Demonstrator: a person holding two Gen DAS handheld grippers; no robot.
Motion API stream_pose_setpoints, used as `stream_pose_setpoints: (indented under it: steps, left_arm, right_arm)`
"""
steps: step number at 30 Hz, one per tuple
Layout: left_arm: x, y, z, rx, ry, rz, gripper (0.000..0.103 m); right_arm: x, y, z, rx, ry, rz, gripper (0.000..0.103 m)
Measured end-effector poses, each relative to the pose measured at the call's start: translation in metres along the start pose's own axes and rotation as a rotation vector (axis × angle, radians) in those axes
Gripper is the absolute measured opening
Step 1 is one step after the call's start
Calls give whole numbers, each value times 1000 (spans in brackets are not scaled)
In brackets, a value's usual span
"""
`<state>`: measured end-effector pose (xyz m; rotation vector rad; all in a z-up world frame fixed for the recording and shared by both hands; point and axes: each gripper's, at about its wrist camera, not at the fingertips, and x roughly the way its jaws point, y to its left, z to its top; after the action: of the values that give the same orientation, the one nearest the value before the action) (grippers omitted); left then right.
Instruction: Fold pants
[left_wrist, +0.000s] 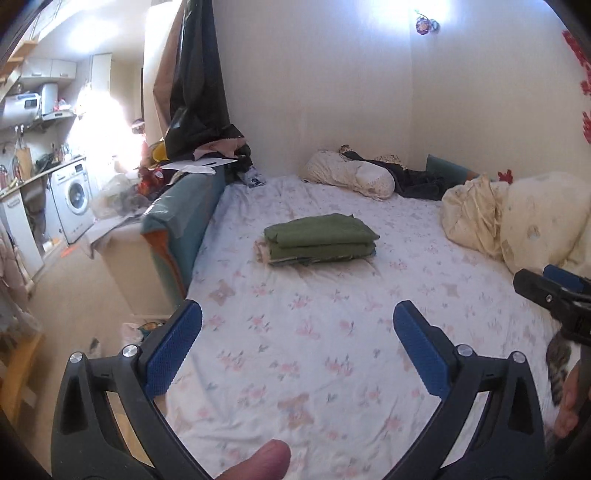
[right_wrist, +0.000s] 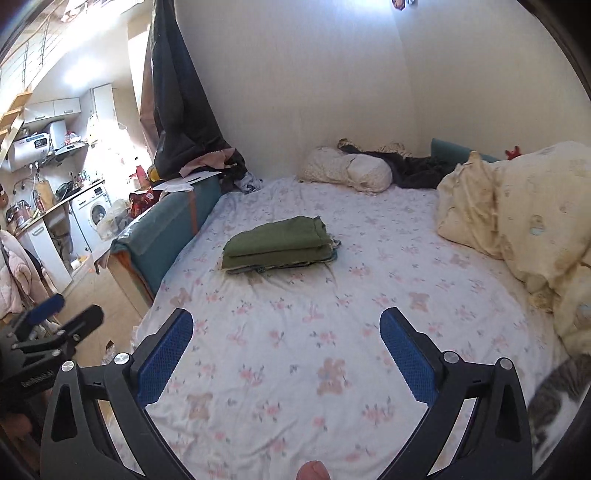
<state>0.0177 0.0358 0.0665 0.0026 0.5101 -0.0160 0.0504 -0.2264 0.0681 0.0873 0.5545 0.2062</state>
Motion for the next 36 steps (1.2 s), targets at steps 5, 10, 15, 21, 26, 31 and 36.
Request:
stream_pose_setpoints:
  steps: [5, 10, 15, 21, 26, 31, 36]
  left_arm:
    - [-22, 7, -37, -14, 61, 16, 102]
    - [-30, 11, -65, -84, 40, 22, 102]
    - [-17, 4, -72, -63, 38, 36, 102]
    - [-12, -8, -73, -38, 24, 33, 102]
    - [-12, -14, -70, -34, 16, 11, 102]
    - [-10, -14, -69, -41, 24, 8, 102]
    - [-10, -12, -69, -51, 28, 4, 102]
  right_arm:
    - [-24, 6, -44, -12, 9, -1, 103]
    - [-31, 8, -72, -3, -4, -8, 103]
    - [-18, 8, -83, 13, 3, -27, 103]
    - [-9, 13, -88, -10, 6, -48, 103]
    - [-8, 17, -91, -31, 5, -61, 103]
    - [-6, 20, -91, -32, 8, -56, 103]
    - [-7, 18, -91, -24, 10, -58, 103]
